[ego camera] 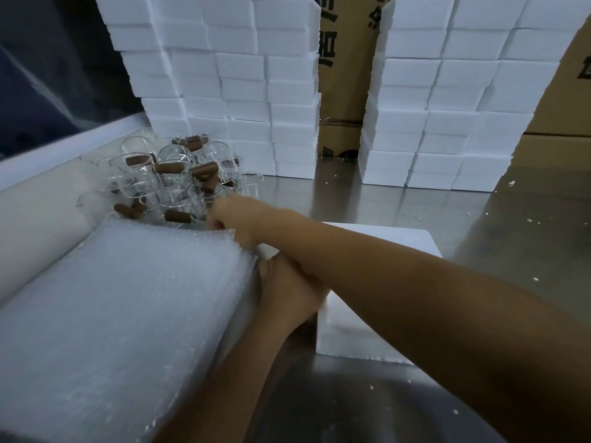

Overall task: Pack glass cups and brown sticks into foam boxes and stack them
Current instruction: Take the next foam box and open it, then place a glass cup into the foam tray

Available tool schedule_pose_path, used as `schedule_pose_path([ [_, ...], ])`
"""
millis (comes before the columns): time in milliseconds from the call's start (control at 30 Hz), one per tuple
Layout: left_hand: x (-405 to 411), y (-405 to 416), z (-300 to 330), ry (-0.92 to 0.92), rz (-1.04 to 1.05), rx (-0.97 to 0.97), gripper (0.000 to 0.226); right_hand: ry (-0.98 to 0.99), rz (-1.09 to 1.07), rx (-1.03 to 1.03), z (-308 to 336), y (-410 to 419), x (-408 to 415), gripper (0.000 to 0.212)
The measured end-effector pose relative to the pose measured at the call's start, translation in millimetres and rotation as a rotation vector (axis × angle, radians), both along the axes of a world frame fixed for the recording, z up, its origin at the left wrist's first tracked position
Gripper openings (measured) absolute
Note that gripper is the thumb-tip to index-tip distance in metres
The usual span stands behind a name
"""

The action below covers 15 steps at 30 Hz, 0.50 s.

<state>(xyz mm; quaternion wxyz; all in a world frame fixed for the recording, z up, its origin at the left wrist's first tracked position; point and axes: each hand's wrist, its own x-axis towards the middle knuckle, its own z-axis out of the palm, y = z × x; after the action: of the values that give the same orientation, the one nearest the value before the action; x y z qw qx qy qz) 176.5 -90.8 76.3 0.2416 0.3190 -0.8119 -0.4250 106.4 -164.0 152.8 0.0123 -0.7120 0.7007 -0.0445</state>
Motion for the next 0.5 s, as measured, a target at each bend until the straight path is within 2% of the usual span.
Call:
schedule_pose_path([
  [33, 1.6, 1.3, 7.2, 0.021, -0.016, -0.006, 0.014, -0.007, -0.015, -0.012, 1.0, 6.1, -0.5, 0.023],
  [100, 3.0, 3.3, 12.2, 0.085, -0.044, -0.034, 0.026, -0.025, -0.043, -0.064, 5.4, 22.6, -1.5, 0.020],
  [200, 2.4, 4.5, 15.6, 0.131, -0.107, 0.016, 0.026, -0.123, -0.080, -0.138, 19.4, 56.9, -4.1, 0.011],
  [367, 0.2, -0.2, 12.7, 0.128, -0.112, 0.074, 0.043, -0.241, -0.172, -0.284, 43.2, 128.1, -9.8, 0.025],
  [500, 2.3, 1.5, 18.4, 0.140, -0.144, 0.047, 0.034, -0.333, -0.299, -0.483, 48.6, 191.2, -17.2, 0.025],
])
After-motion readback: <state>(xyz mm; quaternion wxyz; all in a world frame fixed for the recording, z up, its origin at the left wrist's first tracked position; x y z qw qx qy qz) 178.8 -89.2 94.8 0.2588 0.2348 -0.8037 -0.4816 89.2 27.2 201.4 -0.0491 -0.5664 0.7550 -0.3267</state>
